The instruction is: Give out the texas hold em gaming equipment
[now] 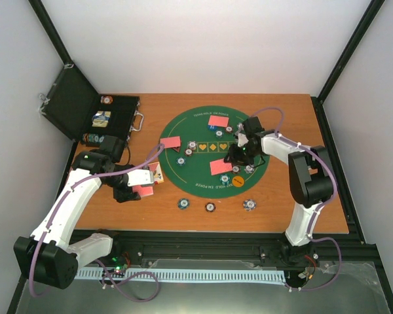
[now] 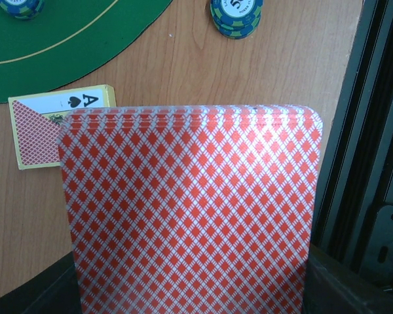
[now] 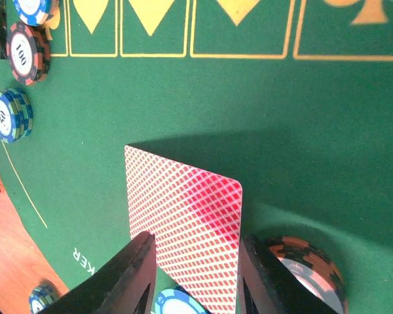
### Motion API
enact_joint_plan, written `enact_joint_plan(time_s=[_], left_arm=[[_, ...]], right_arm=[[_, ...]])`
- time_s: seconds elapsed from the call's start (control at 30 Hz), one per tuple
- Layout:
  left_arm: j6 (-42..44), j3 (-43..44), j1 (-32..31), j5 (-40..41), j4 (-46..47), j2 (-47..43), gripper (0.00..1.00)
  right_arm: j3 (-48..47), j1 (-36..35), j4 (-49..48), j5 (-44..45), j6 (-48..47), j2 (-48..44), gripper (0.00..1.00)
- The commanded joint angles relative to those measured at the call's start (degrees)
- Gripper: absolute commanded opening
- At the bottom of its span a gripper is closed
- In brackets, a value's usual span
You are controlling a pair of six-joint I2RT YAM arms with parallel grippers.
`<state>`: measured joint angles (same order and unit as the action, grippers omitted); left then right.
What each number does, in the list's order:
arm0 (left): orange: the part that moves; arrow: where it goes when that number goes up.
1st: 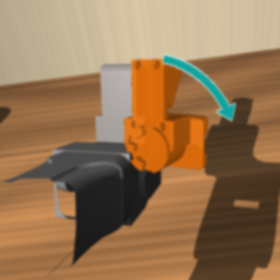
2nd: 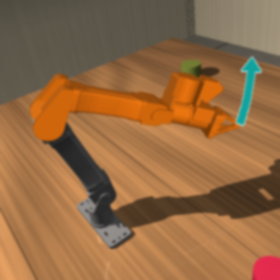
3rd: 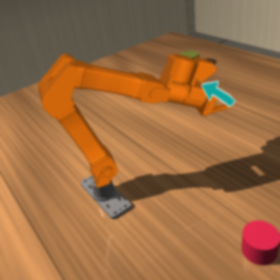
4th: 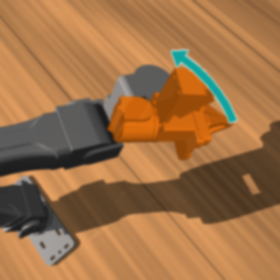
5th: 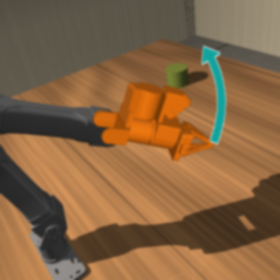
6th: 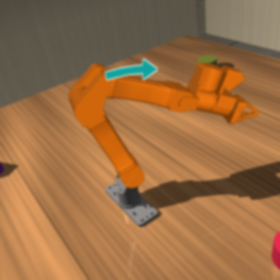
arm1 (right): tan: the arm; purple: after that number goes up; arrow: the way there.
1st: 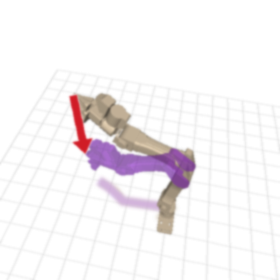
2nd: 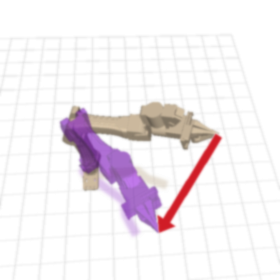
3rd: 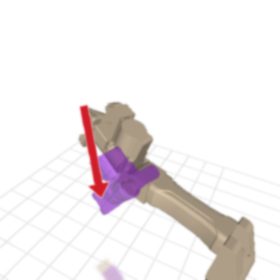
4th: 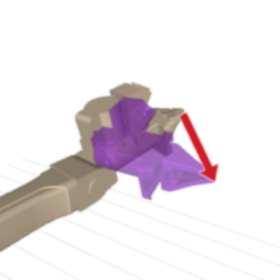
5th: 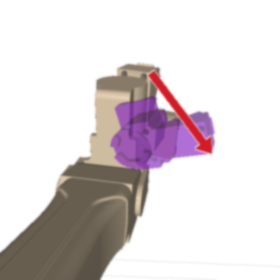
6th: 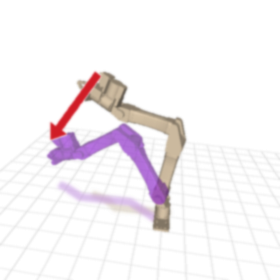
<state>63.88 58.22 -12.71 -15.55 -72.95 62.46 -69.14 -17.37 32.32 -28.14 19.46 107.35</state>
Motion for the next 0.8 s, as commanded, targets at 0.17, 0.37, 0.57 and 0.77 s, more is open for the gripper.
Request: enact_joint_plan(time_s=[0.17,0.37,0.57,0.77], left_arm=[[1.3,1.2,-0.1,-0.3,-0.5,-1.0,0.01],[1.3,1.5,-0.1,-0.8,-0.5,-1.0,0.01],[0.8,2.0,-0.1,-1.6,-0.5,-0.6,0.01],[0.7,1.8,-0.1,-1.4,-0.4,-0.5,0.01]], right_arm=[[-2.6,0.3,3.9,5.4,-0.6,-6.8,0.41],[1.3,-2.1,-1.8,-0.5,5.8,-15.8,0.59],[9.7,-14.4,-15.3,-5.9,18.1,-20.7,0.72],[16.6,-26.1,-36.6,-7.5,33.6,-21.6,0.74]])
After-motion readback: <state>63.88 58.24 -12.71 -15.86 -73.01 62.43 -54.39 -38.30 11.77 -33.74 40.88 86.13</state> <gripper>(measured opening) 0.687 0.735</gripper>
